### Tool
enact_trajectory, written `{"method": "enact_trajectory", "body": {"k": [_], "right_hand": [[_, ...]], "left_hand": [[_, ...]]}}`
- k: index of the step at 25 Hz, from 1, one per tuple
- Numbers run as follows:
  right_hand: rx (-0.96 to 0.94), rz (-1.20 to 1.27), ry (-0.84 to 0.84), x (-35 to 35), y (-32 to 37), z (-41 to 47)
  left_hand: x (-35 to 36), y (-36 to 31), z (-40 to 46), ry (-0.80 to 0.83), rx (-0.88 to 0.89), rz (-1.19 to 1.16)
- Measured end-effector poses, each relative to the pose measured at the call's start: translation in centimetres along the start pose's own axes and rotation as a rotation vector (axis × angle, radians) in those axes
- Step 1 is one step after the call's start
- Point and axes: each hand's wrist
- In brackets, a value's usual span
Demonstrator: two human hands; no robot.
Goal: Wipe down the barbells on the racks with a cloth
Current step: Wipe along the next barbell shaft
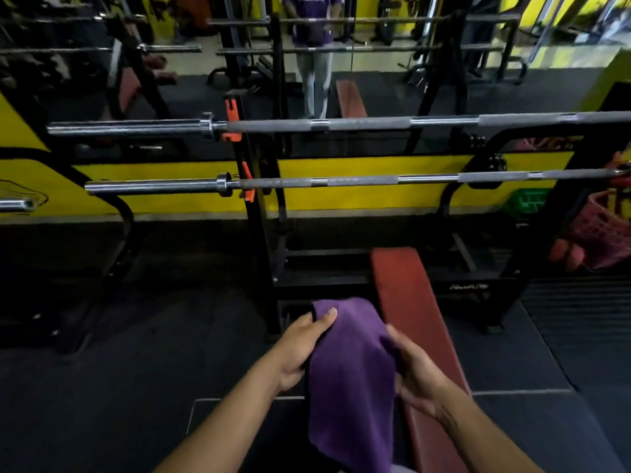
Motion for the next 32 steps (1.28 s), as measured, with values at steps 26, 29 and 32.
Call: {"method": "enact_trajectory", "body": {"k": [26,29,32], "right_hand": [[-0.692,-0.179,-0.409,4.7,26.7,11.8],[-0.373,-0.007,-0.274,3.4,26.3,12.4],[-0.35,0.054,-0.183,1.1,24.2,14.3]], "left_hand": [[-1.3,-25.3,19.5,0.365,0.26,0.319],[-2.2,-21.9,21.2,0.091,-0.201,0.009],[-1.4,-20.8,22.5,0.047,-0.176,0.053]]}}
Point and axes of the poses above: each hand's wrist, its own z-axis towards the middle knuckle, its own x-axis out of the palm, y = z × x, and after that the axes turned 6 degrees about -z, right-handed
